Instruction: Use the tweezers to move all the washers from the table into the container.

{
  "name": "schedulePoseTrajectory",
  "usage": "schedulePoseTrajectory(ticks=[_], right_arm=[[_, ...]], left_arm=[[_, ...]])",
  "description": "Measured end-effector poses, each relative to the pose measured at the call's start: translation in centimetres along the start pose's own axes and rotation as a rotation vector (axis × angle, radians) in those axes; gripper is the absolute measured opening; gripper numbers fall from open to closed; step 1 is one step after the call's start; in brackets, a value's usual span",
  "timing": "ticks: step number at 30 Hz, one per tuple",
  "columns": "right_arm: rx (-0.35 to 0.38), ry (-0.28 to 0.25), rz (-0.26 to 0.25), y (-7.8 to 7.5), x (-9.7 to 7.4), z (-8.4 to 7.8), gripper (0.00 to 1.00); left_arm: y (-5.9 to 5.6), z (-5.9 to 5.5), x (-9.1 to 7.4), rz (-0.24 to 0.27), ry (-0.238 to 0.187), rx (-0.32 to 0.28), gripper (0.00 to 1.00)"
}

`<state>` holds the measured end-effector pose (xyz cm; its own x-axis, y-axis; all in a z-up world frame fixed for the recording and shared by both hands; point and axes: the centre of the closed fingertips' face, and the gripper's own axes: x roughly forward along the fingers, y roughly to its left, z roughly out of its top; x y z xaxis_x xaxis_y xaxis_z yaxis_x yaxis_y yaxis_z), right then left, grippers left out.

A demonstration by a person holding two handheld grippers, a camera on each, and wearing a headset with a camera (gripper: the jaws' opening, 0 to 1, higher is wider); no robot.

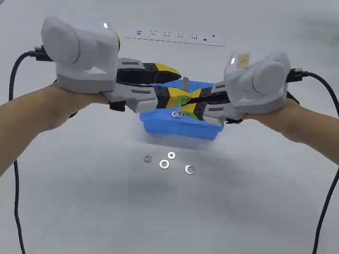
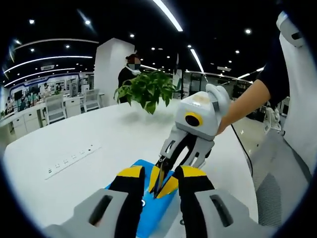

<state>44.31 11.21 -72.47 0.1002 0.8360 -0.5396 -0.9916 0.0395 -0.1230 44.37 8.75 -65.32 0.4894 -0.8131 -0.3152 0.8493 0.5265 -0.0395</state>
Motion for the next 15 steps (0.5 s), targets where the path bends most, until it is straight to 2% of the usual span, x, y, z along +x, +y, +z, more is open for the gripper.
schedulePoseTrajectory(ticks=[3, 6, 8, 13, 14, 15], right_arm=[[-0.012, -0.004, 0.006, 0.2, -0.1, 0.2, 0.08], [-0.027, -0.009, 0.016, 0.5, -0.2, 0.4, 0.08], [-0.038, -0.02, 0.027, 0.8, -0.3, 0.5, 0.08], [-0.055, -0.025, 0.042, 1.1, -0.5, 0.6, 0.08], [-0.06, -0.029, 0.048, 1.3, -0.5, 0.7, 0.08], [-0.06, -0.028, 0.048, 1.4, -0.6, 0.7, 0.08]], left_arm=[[-0.1, 0.2, 0.1, -0.025, 0.01, 0.011, 0.27], [-0.4, 0.2, 0.0, -0.059, 0.021, 0.007, 0.2], [-0.6, 0.2, 0.0, -0.068, 0.021, 0.004, 0.19], [-1.8, 0.0, -0.1, -0.121, 0.035, 0.014, 0.09], [-1.9, 0.1, -0.2, -0.126, 0.032, 0.029, 0.09], [-2.0, 0.2, -0.1, -0.111, 0.048, 0.09, 0.08]])
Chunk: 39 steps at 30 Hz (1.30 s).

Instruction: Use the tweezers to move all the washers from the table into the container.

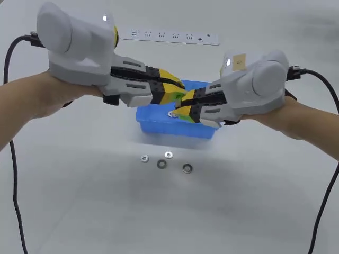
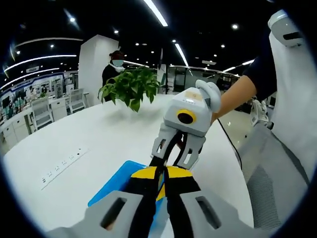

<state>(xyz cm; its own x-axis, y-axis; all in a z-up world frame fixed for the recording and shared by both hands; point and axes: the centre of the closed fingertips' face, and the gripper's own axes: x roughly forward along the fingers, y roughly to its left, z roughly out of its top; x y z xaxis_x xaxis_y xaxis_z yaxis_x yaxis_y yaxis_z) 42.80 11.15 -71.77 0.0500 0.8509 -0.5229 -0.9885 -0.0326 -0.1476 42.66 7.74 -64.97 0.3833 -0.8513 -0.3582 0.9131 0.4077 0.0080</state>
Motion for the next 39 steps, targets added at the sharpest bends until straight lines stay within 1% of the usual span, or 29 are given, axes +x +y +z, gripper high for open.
schedulePoseTrajectory(ticks=[1, 4, 6, 7, 10, 13, 16, 18, 19, 20, 21, 25, 28, 32, 35, 36, 37, 39], right_arm=[[-0.001, -0.001, 0.001, 0.1, 0.0, 0.0, 0.08], [-0.013, 0.0, -0.002, 0.1, -0.1, 0.0, 0.08], [-0.015, 0.004, -0.004, 0.2, -0.1, 0.0, 0.08], [-0.015, 0.005, -0.007, 0.2, -0.1, 0.0, 0.09], [-0.001, 0.006, -0.014, 0.3, -0.2, 0.1, 0.11], [0.005, -0.001, -0.004, 0.8, -0.5, 0.4, 0.12], [-0.011, 0.009, -0.006, 1.4, -0.7, 0.4, 0.14], [-0.006, 0.019, -0.005, 1.7, -1.0, 0.3, 0.18], [-0.015, 0.028, -0.013, 1.8, -1.1, 0.2, 0.2], [-0.045, 0.044, -0.036, 1.7, -1.4, 0.0, 0.2], [-0.052, 0.049, -0.047, 1.8, -1.6, -0.1, 0.2], [-0.019, 0.044, -0.058, 2.3, -2.4, -0.4, 0.25], [-0.013, 0.061, -0.073, 2.7, -3.1, -1.0, 0.28], [0.024, 0.041, -0.097, 3.0, -4.0, -1.0, 0.32], [0.055, 0.03, -0.121, 3.5, -4.9, -1.2, 0.39], [0.061, 0.023, -0.129, 3.7, -5.2, -1.2, 0.43], [0.077, 0.009, -0.134, 4.0, -5.6, -1.2, 0.47], [0.097, 0.004, -0.147, 4.4, -6.1, -1.6, 0.53]], left_arm=[[-0.2, 0.0, 0.0, -0.002, 0.007, 0.004, 0.08], [-0.5, 0.1, 0.2, 0.001, 0.027, 0.058, 0.07], [-0.4, 0.0, 0.2, 0.006, 0.031, 0.077, 0.06], [-0.3, 0.0, 0.1, 0.015, 0.035, 0.087, 0.06], [-0.2, 0.1, 0.0, 0.023, 0.033, 0.091, 0.05], [-0.3, 0.3, -0.2, 0.03, 0.025, 0.096, 0.05], [-0.5, 0.2, -0.3, 0.032, 0.022, 0.102, 0.05], [-0.9, 0.3, -0.3, 0.038, 0.02, 0.109, 0.05], [-1.2, 0.4, -0.2, 0.036, 0.011, 0.104, 0.05], [-1.4, 0.5, -0.2, 0.034, 0.001, 0.103, 0.05], [-1.6, 0.5, -0.3, 0.035, -0.008, 0.101, 0.05], [-2.0, 0.4, -0.4, 0.041, -0.013, 0.1, 0.05], [-2.5, 0.9, -0.5, 0.044, -0.029, 0.102, 0.05], [-3.3, 1.3, -0.7, 0.037, -0.034, 0.112, 0.05], [-4.1, 1.5, -0.8, 0.032, -0.039, 0.133, 0.05], [-4.6, 1.7, -0.7, 0.035, -0.047, 0.143, 0.05], [-4.8, 1.7, -0.8, 0.036, -0.05, 0.144, 0.05], [-5.4, 1.4, -0.8, 0.036, -0.051, 0.156, 0.05]])
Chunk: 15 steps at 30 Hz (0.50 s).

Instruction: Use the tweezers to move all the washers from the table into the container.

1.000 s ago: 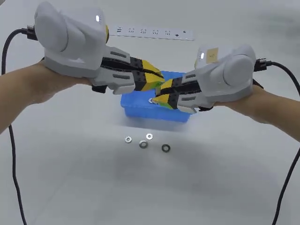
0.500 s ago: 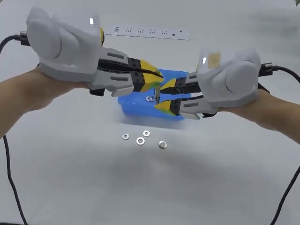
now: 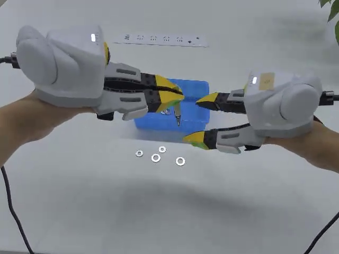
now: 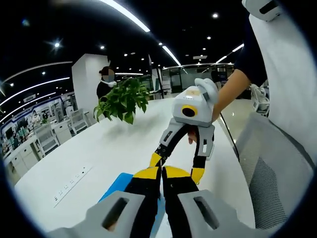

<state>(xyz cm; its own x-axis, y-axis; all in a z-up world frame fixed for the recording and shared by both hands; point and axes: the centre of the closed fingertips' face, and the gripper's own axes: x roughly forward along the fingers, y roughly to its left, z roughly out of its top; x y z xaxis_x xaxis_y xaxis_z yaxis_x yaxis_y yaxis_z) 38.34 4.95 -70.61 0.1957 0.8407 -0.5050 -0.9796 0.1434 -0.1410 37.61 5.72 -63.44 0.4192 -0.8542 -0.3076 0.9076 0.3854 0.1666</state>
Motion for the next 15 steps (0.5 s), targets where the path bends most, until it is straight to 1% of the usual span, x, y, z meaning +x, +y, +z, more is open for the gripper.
schedulePoseTrajectory(ticks=[1, 3, 4, 5, 7, 10, 13, 15], right_arm=[[0.009, 0.001, -0.004, 0.1, -0.2, -0.2, 0.55], [0.033, -0.005, -0.007, 0.6, -0.5, -0.7, 0.61], [0.049, -0.008, -0.009, 0.8, -0.6, -0.9, 0.63], [0.068, -0.012, -0.009, 1.1, -0.7, -1.2, 0.66], [0.083, -0.016, -0.014, 1.4, -1.0, -1.6, 0.71], [0.106, -0.015, -0.015, 1.8, -1.2, -2.1, 0.77], [0.112, -0.015, -0.016, 2.0, -1.5, -2.5, 0.8], [0.121, -0.015, -0.019, 2.2, -1.8, -2.7, 0.87]], left_arm=[[-0.3, -0.1, 0.0, -0.001, -0.002, 0.0, 0.05], [-1.2, -0.3, -0.1, -0.017, -0.013, -0.016, 0.05], [-1.8, -0.6, -0.1, -0.026, -0.011, -0.02, 0.05], [-2.1, -0.8, -0.1, -0.031, -0.007, -0.022, 0.05], [-2.9, -1.4, 0.0, -0.047, 0.004, -0.029, 0.05], [-3.4, -2.0, 0.0, -0.057, 0.01, -0.047, 0.05], [-3.8, -2.5, 0.2, -0.061, 0.012, -0.067, 0.05], [-3.9, -2.6, 0.3, -0.063, 0.015, -0.064, 0.05]])
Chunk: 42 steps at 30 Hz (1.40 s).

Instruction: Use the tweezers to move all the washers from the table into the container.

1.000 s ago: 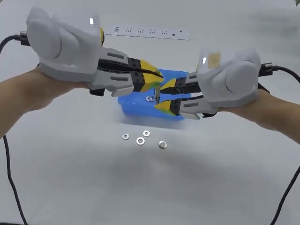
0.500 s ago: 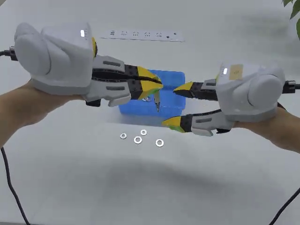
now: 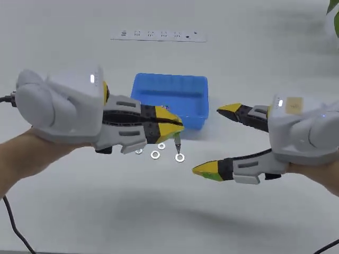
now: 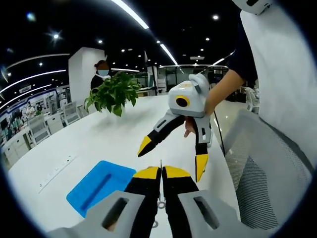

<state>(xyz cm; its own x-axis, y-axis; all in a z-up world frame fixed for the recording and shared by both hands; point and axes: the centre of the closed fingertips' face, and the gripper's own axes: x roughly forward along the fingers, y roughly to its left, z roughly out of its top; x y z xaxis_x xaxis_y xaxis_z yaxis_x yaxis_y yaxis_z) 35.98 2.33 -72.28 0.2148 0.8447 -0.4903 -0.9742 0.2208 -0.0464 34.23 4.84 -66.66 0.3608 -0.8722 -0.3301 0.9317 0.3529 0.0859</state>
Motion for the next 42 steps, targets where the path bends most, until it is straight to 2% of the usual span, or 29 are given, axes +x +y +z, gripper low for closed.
schedulePoseTrajectory(ticks=[3, 5, 8, 12, 20, 24, 31, 33, 38, 42], right_arm=[[0.007, -0.004, -0.011, 0.2, -0.5, -0.3, 0.97], [0.033, -0.008, -0.007, 0.4, -0.8, -0.6, 1.0], [0.051, -0.015, -0.018, 0.6, -1.2, -1.0, 1.0], [0.086, -0.012, -0.024, 0.8, -1.6, -1.5, 1.0], [0.092, 0.009, -0.005, 1.9, -1.6, -2.1, 1.0], [0.104, 0.008, 0.007, 2.2, -1.7, -2.2, 1.0], [0.113, 0.012, 0.013, 2.0, -1.6, -2.4, 1.0], [0.118, 0.009, 0.014, 2.0, -1.6, -2.3, 1.0], [0.122, 0.019, 0.032, 2.5, -1.5, -2.5, 1.0], [0.123, 0.023, 0.048, 3.1, -1.2, -2.6, 1.0]], left_arm=[[-0.3, -0.1, 0.3, -0.009, -0.005, -0.004, 0.05], [-0.5, -0.7, 0.5, -0.017, 0.012, 0.004, 0.05], [-0.8, -1.3, 0.8, -0.028, 0.024, 0.001, 0.05], [-1.0, -1.3, 1.0, -0.027, 0.016, -0.003, 0.05], [-0.2, -2.1, 1.5, -0.009, 0.014, -0.027, 0.05], [-0.4, -2.4, 1.9, -0.021, 0.012, -0.049, 0.05], [-0.5, -2.9, 2.1, -0.017, 0.03, -0.027, 0.05], [-0.7, -3.0, 2.1, -0.025, 0.029, -0.038, 0.05], [-0.6, -2.9, 2.2, -0.019, 0.025, -0.041, 0.05], [-0.7, -2.9, 2.2, -0.036, 0.047, -0.023, 0.05]])
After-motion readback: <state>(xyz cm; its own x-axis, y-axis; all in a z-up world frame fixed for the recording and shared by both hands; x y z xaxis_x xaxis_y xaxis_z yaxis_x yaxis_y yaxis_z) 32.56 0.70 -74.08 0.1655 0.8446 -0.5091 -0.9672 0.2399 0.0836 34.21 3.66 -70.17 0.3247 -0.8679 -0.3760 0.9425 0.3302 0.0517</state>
